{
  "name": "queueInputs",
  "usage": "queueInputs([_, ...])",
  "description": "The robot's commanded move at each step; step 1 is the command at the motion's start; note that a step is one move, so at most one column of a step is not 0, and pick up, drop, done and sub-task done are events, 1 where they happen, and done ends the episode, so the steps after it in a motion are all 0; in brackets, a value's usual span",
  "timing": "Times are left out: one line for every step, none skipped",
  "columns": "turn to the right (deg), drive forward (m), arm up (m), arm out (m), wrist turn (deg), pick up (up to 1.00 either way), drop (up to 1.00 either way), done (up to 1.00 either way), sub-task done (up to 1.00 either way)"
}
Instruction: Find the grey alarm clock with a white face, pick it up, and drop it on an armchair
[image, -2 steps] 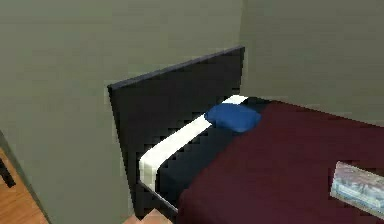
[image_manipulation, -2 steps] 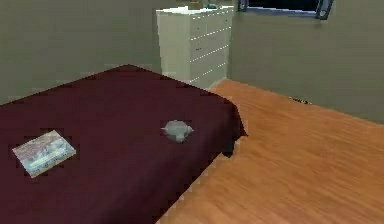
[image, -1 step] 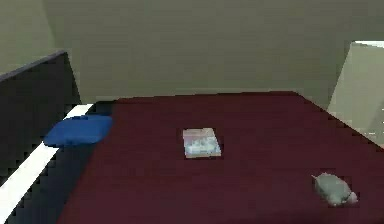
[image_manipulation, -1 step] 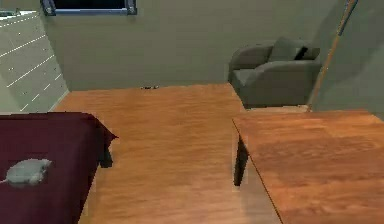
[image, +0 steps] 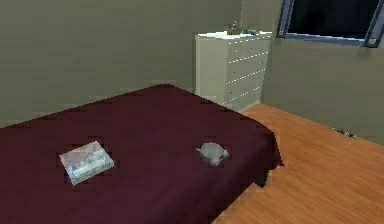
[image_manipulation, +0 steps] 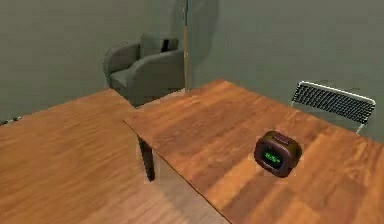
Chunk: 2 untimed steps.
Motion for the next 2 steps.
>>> queueInputs([0.0, 0.35, 0.0, 0.0, 0.0, 0.0, 0.0, 0.0, 0.0])
queueInputs([-45.0, 0.0, 0.0, 0.0, 0.0, 0.0, 0.0, 0.0, 0.0])
